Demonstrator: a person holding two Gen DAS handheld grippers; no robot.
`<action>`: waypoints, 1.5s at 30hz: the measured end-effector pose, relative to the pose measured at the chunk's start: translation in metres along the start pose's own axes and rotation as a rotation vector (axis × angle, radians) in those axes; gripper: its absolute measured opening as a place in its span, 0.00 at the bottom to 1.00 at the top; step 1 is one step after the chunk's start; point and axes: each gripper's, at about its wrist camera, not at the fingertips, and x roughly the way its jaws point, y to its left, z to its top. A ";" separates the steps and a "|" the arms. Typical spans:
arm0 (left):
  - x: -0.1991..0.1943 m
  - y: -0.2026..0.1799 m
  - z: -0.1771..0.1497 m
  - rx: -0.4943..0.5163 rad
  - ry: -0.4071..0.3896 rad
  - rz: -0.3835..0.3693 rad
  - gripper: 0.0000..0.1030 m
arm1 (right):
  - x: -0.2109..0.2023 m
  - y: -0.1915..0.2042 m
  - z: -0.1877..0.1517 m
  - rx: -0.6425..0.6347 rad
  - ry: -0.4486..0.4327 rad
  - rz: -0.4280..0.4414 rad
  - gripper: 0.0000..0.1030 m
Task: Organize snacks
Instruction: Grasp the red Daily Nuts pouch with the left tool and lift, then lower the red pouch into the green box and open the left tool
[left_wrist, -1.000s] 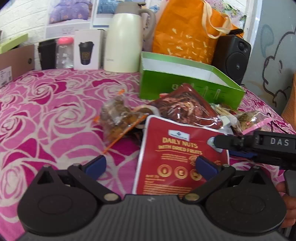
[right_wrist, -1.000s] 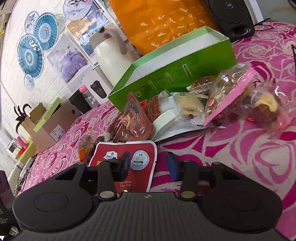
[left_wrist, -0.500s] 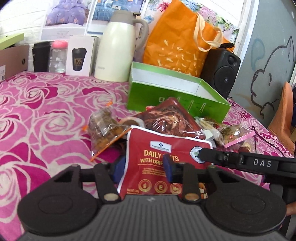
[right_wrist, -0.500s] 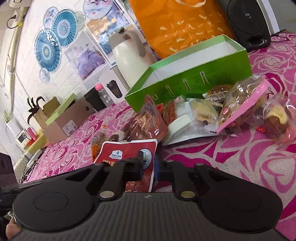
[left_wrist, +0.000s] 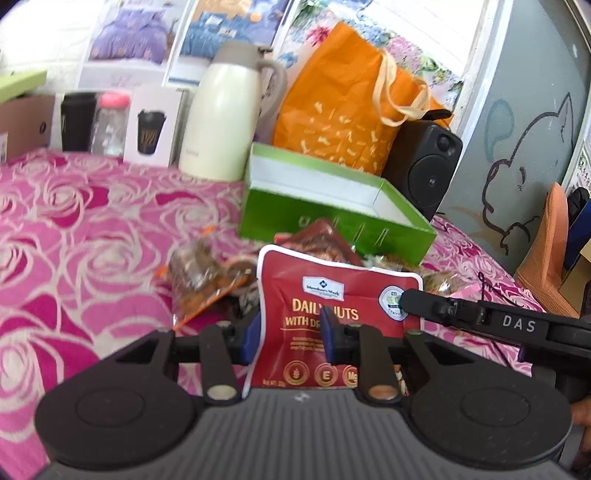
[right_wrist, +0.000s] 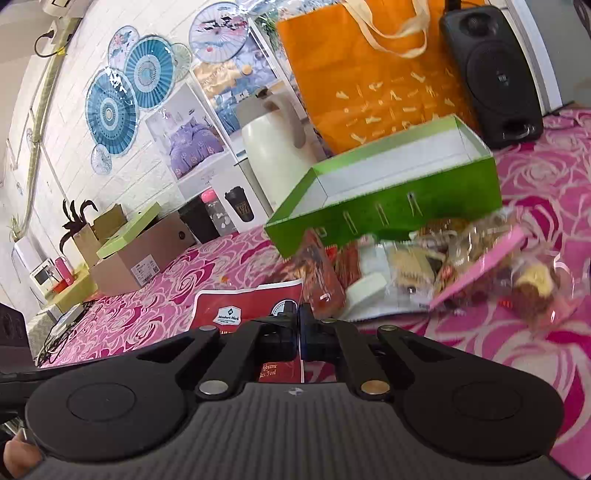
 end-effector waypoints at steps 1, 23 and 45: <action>0.000 -0.002 0.004 0.009 -0.005 -0.004 0.21 | 0.000 0.000 0.004 -0.004 0.001 -0.005 0.05; 0.056 -0.040 0.092 0.067 -0.141 -0.093 0.12 | 0.023 -0.015 0.110 -0.107 -0.119 -0.090 0.04; 0.225 -0.032 0.139 0.014 0.061 -0.056 0.23 | 0.133 -0.121 0.164 0.111 -0.062 -0.138 0.19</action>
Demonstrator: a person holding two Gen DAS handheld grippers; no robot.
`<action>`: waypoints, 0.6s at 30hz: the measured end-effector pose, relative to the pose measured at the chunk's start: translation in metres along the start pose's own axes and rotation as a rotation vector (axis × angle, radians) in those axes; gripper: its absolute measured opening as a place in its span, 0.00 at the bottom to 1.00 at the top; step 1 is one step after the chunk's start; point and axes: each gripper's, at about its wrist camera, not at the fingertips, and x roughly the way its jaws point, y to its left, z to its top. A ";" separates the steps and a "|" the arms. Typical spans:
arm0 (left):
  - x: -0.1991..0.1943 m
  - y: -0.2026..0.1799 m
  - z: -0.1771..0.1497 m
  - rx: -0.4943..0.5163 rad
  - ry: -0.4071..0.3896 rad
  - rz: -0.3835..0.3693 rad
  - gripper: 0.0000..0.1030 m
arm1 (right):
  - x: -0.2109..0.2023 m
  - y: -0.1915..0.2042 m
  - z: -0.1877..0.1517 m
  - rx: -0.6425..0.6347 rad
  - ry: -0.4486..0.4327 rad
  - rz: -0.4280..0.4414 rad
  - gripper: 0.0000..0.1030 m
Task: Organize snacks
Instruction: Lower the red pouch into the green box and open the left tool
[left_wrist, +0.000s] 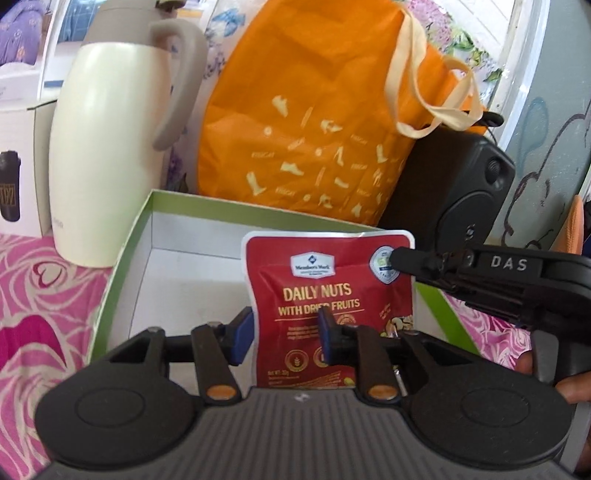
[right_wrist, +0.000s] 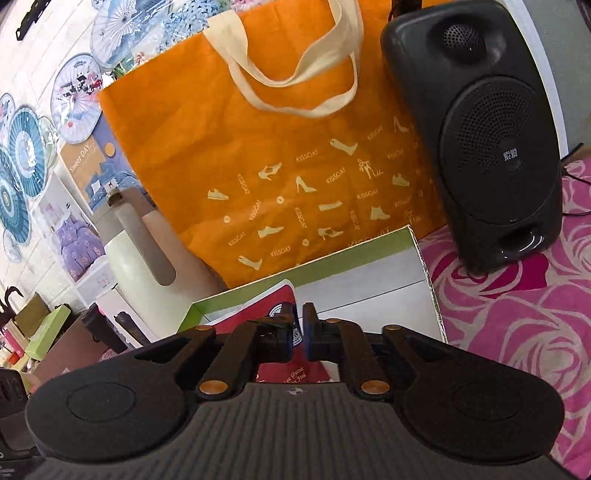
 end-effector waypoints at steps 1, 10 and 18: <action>-0.002 0.000 0.000 0.003 -0.006 0.016 0.33 | -0.001 -0.001 0.000 0.005 0.001 0.006 0.21; -0.047 0.002 0.007 0.042 -0.082 0.088 0.50 | -0.034 0.004 0.013 -0.022 -0.068 -0.007 0.54; -0.147 -0.016 -0.050 0.098 -0.211 0.120 0.72 | -0.135 0.025 -0.020 -0.115 -0.121 0.157 0.59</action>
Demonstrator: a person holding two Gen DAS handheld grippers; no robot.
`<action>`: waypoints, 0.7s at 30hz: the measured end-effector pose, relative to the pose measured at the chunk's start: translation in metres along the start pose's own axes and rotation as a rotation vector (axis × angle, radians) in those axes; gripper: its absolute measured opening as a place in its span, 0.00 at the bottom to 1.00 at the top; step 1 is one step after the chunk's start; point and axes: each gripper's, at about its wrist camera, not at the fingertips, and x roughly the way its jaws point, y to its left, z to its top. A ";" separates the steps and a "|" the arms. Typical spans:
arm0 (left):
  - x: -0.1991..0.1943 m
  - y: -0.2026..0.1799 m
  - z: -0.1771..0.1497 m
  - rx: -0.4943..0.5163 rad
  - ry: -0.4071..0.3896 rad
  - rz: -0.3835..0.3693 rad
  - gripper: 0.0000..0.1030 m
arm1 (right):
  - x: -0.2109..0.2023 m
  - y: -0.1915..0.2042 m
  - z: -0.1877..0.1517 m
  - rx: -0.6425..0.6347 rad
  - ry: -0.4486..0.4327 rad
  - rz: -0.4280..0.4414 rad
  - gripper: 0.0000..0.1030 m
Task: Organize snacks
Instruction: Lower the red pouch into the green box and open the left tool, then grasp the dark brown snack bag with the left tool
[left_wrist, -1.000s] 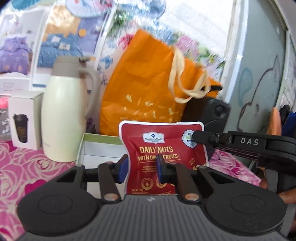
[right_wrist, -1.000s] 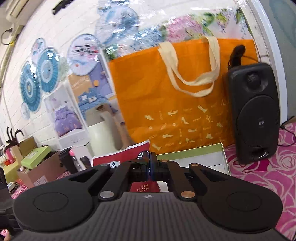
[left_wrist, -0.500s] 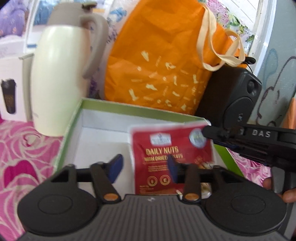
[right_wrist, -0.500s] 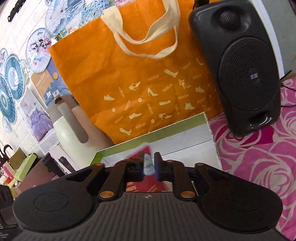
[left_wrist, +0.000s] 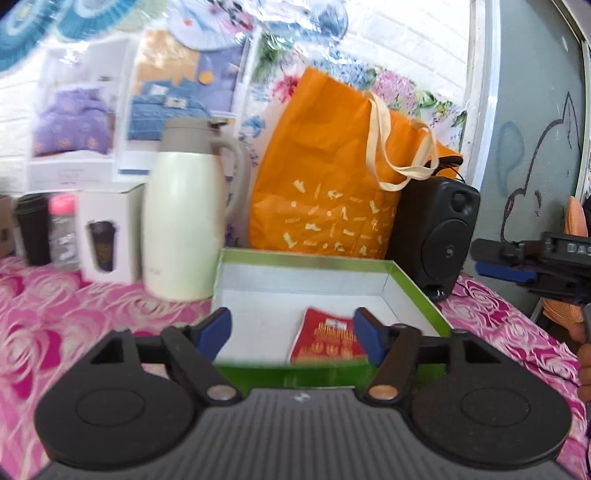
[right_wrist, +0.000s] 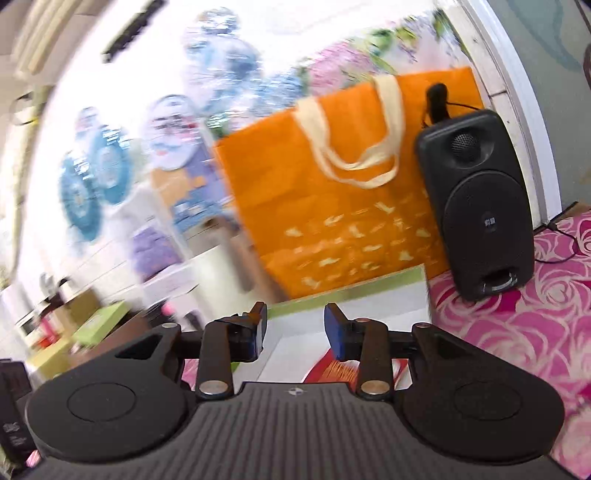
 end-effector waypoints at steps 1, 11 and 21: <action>-0.015 -0.001 -0.010 -0.010 -0.011 0.009 0.79 | -0.012 0.006 -0.008 -0.017 0.001 0.014 0.59; -0.082 -0.009 -0.083 0.044 0.066 0.128 0.80 | -0.033 0.049 -0.094 -0.070 0.139 0.122 0.78; -0.058 0.015 -0.110 -0.150 0.216 0.042 0.79 | 0.016 0.056 -0.108 -0.136 0.235 0.171 1.00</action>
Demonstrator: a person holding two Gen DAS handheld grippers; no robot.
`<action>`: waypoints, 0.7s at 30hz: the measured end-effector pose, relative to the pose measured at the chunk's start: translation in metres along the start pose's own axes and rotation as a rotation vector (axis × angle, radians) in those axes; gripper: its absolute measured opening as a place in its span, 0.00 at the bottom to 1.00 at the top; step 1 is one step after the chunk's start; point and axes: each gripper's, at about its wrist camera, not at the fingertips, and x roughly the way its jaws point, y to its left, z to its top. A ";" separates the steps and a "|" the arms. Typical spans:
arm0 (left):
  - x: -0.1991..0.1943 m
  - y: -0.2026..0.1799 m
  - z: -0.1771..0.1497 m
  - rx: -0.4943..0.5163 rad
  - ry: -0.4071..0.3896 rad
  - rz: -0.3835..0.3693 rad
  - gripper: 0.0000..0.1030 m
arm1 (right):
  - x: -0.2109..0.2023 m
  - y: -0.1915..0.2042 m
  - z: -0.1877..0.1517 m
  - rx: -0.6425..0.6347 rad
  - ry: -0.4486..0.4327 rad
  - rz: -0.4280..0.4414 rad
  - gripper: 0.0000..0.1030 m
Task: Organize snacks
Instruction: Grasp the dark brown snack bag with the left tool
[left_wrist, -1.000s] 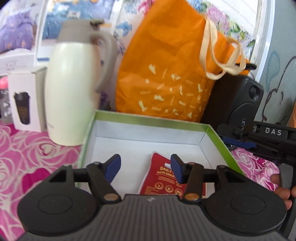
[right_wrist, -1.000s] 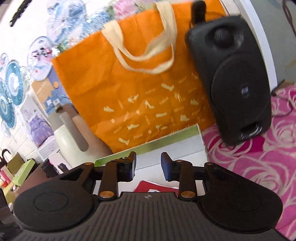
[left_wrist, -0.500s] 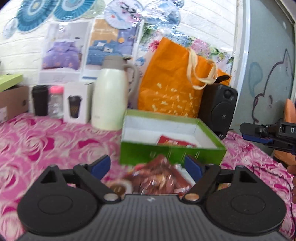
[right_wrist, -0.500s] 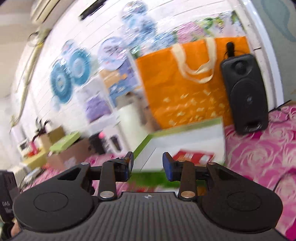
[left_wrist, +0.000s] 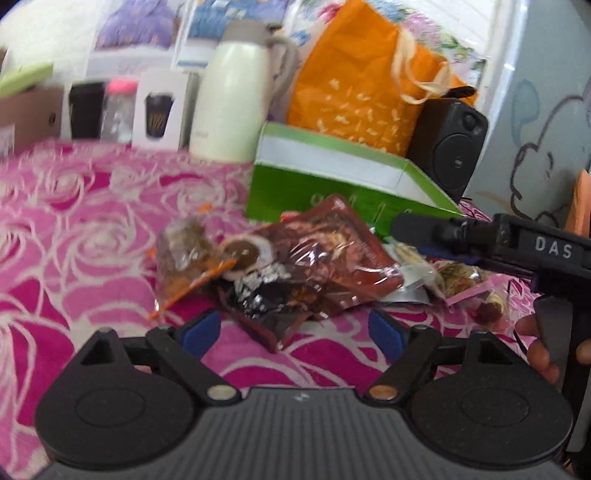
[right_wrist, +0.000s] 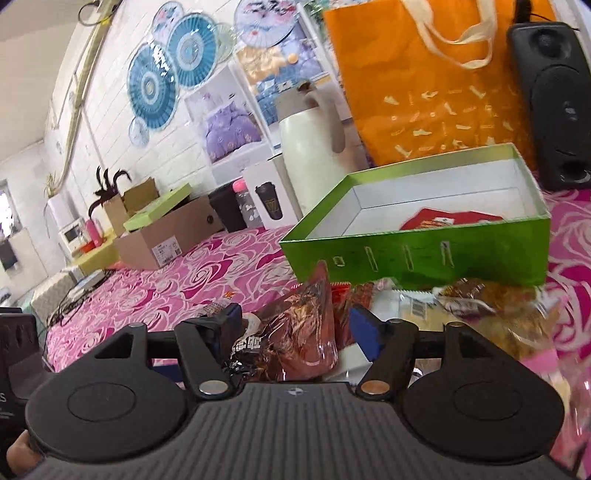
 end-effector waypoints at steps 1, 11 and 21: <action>0.003 0.006 -0.001 -0.039 0.014 0.002 0.79 | 0.005 0.000 0.002 -0.018 0.012 -0.001 1.00; 0.024 0.018 0.011 -0.112 -0.013 0.000 0.76 | 0.054 -0.008 0.006 -0.123 0.157 0.014 0.57; 0.022 0.022 0.011 -0.156 -0.015 -0.084 0.43 | 0.036 -0.018 0.007 0.027 0.147 0.047 0.29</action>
